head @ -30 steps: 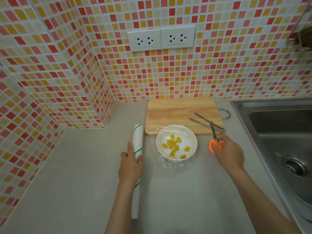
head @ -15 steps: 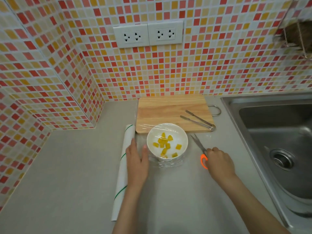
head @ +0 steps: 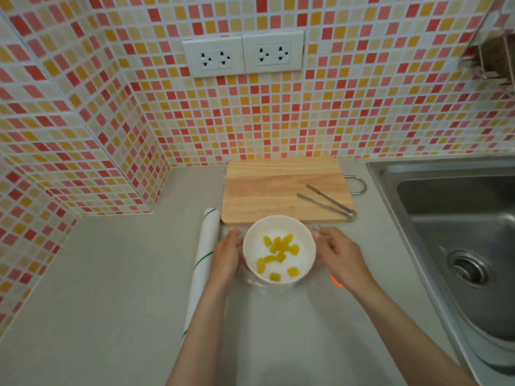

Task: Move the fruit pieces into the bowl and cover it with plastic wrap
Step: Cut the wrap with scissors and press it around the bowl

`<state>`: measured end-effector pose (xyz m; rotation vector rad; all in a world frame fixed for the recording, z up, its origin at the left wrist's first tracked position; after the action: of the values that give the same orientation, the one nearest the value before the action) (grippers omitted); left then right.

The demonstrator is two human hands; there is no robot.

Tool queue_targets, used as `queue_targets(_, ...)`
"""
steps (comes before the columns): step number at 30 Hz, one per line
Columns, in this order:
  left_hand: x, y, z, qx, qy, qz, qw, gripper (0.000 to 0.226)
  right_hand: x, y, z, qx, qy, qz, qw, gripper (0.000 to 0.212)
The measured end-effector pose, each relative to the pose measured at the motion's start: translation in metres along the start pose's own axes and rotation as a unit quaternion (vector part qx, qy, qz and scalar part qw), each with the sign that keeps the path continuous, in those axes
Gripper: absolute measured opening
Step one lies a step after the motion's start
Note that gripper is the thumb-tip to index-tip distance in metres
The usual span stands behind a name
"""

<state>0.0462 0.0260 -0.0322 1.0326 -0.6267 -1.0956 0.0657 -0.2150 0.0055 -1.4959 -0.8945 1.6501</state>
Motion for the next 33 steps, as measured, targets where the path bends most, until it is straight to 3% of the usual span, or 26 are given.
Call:
queue_targets(5,0.014,0.023,-0.021,0.093,-0.027,-0.195,0.976,0.051,-0.019,0.009,-0.015,0.034,0.013,0.002,0.999,0.032)
queue_targets(9,0.014,0.028,-0.035,0.132,-0.011,-0.277,0.952,0.061,0.006,0.012,-0.050,0.115,-0.113,-0.110,0.981,0.043)
queue_targets(13,0.017,0.024,-0.043,0.102,-0.026,-0.222,0.969,0.051,0.035,0.004,-0.069,0.111,-0.183,-0.144,0.966,0.028)
queue_targets(17,0.014,0.009,-0.052,0.026,-0.025,-0.100,0.994,0.048,0.040,0.005,-0.080,0.079,-0.134,-0.167,0.974,0.036)
queue_targets(25,0.018,-0.006,-0.058,0.010,-0.050,-0.048,0.998,0.042,0.049,0.026,-0.070,0.121,-0.073,-0.189,0.972,0.036)
queue_targets(29,0.022,-0.011,-0.058,0.012,-0.090,-0.041,0.995,0.047,0.055,0.039,-0.060,0.172,-0.095,-0.218,0.956,0.018)
queue_targets(31,0.021,-0.010,-0.059,0.022,-0.086,-0.049,0.995,0.047,0.055,0.040,-0.061,0.165,-0.086,-0.223,0.957,0.009)
queue_targets(33,0.021,-0.007,-0.059,0.045,-0.065,-0.065,0.995,0.040,0.051,0.036,-0.066,0.127,-0.057,-0.217,0.966,0.018)
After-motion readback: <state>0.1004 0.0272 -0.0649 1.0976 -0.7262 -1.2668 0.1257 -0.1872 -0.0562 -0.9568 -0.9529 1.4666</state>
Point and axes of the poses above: each hand's wrist, its own z-axis away from the middle knuckle, its own x-axis out of the palm, y = z × x, the point moved 7 cm from there along -z, towards the middle knuckle, and after that the axes turned 1 degree about -x, right-handed, at the moved point
